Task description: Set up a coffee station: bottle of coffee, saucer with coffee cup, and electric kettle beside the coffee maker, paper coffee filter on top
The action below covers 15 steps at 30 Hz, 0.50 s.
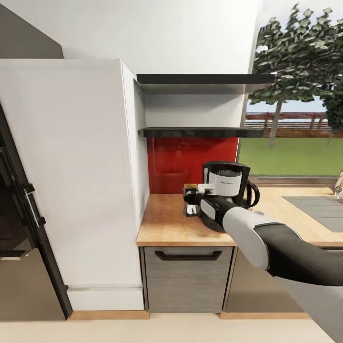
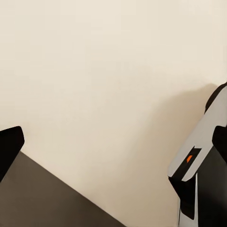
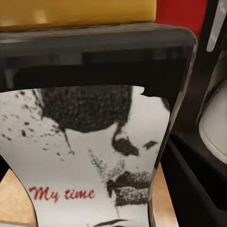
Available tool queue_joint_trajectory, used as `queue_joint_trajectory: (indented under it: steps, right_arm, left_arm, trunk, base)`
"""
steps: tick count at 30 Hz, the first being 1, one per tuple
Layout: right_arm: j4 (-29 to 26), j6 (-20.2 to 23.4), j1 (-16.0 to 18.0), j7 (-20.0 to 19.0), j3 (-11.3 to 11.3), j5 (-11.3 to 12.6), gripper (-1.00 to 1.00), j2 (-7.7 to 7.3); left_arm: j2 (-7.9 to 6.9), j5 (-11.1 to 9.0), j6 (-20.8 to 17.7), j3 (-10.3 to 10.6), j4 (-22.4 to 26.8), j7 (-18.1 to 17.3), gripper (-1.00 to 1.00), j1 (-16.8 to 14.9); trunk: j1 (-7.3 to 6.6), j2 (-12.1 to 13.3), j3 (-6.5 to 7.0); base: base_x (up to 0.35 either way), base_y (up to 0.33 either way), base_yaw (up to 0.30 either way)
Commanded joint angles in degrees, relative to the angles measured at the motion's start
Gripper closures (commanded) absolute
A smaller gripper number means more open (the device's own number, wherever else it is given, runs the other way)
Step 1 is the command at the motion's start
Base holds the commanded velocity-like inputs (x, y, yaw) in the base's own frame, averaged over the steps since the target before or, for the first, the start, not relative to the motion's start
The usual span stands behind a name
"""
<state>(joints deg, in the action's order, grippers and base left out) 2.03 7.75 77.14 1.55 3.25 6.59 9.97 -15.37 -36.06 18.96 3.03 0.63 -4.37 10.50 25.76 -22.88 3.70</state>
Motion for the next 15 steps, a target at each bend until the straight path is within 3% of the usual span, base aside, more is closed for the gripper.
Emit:
queue_joint_trajectory:
  steps: [1,3,8,15]
  right_arm:
    - [0.08,-1.5,-0.35,0.21,0.35,0.54,1.0,0.03]
    - [0.08,-3.17,-0.88,0.21,0.35,0.36,1.0,0.03]
    - [0.08,-10.3,-4.63,0.33,0.32,-3.18,1.0,0.03]
    - [0.08,-16.24,-10.31,0.43,0.35,-4.3,1.0,0.03]
  left_arm:
    - [-0.01,-0.6,0.05,0.31,0.07,-0.29,-1.0,0.05]
    - [0.03,-0.6,0.04,0.34,0.07,-0.29,-1.0,0.05]
    - [0.16,-0.54,0.21,0.41,0.07,-0.28,-1.0,0.05]
    - [0.21,-1.3,2.45,-0.31,0.25,-0.22,-1.0,0.05]
  trunk:
    - [0.02,-0.03,-0.01]
    - [0.02,-0.03,-0.01]
    - [0.02,-0.03,-0.01]
    - [0.02,-0.03,-0.01]
  base:
    - [0.0,0.0,0.0]
    - [0.0,0.0,0.0]
    - [0.0,0.0,0.0]
    - [0.0,0.0,0.0]
